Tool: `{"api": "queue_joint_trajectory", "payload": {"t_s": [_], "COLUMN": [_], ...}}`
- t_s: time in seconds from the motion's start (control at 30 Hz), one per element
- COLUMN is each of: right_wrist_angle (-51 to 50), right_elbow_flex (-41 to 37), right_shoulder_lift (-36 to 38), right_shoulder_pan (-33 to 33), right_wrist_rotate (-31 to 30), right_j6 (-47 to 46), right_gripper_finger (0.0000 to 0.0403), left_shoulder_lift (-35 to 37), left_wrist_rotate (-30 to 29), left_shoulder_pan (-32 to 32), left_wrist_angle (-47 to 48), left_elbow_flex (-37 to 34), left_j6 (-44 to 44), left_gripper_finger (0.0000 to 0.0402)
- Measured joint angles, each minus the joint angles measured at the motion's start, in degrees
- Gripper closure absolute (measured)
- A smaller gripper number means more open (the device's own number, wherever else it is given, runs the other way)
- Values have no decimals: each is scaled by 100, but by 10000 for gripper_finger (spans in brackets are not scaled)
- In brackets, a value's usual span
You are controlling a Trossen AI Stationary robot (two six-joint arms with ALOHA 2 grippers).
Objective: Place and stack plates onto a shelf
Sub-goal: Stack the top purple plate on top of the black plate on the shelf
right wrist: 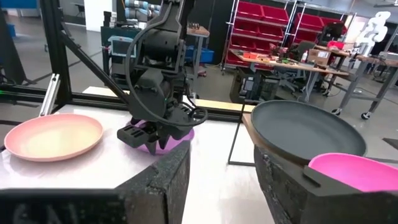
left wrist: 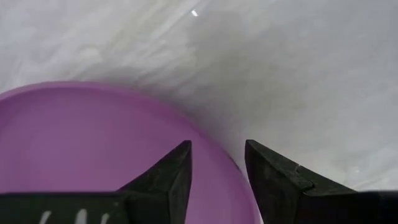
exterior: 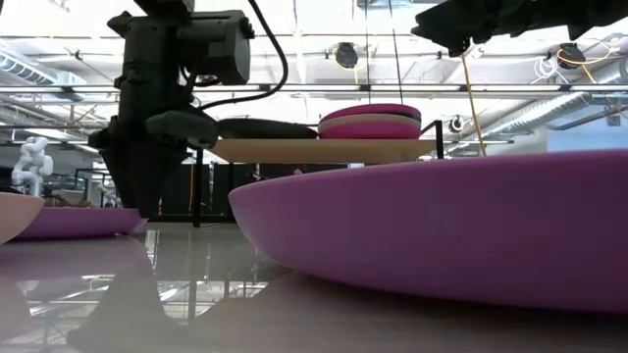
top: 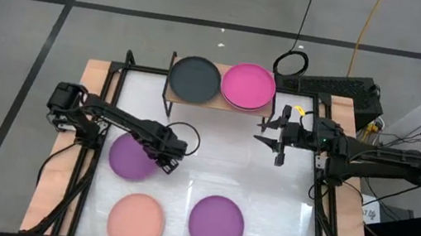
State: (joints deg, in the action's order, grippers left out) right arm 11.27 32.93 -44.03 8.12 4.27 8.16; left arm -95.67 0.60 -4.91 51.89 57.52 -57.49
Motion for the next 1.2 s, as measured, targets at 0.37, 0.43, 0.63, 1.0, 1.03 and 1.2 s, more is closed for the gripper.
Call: {"api": "queue_joint_trajectory", "payload": {"t_s": [0.37, 0.43, 0.63, 1.0, 1.03, 1.2], "right_wrist_angle": [-38, -40, -40, -38, -49, -126], "right_elbow_flex": [0, 0, 0, 2, 2, 4], "right_shoulder_lift": [0, -2, 0, 0, 0, -2], "right_shoulder_pan": [0, 0, 0, 0, 0, 0], "right_wrist_rotate": [0, 0, 0, 0, 0, 17], "right_j6": [-7, -24, -48, -131, -148, -153], "right_gripper_finger": [245, 245, 245, 245, 245, 245], "left_shoulder_lift": [-48, -68, -101, 175, 207, 452], "left_wrist_rotate": [-46, -27, 199, 684, 595, -401], "left_shoulder_pan": [-9, -11, -34, -401, -436, -670], "left_wrist_angle": [-15, -25, -186, 417, 572, 2025], "left_elbow_flex": [0, 0, 0, 987, 1206, 2231], "left_j6": [187, 189, 591, 1058, 1061, 805], "left_gripper_finger": [286, 311, 373, 396, 396, 397]}}
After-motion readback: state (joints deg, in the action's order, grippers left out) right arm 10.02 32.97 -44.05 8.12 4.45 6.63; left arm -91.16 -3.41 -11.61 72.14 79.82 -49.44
